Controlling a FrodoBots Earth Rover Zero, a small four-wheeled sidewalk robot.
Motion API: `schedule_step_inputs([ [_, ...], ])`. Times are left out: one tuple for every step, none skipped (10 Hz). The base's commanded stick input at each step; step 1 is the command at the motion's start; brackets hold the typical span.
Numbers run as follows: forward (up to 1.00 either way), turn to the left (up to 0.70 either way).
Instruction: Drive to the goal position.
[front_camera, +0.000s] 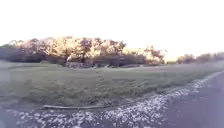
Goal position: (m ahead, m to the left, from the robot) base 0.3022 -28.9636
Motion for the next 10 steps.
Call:
schedule_step_inputs([
  [0.0, -1.0],
  [0.0, -1.0],
  [0.0, -1.0],
  [0.0, -1.0],
  [0.0, -1.0],
  [0.0, -1.0],
  [0.0, -1.0],
  [0.0, -1.0],
  [0.0, -1.0],
  [0.0, -1.0],
])
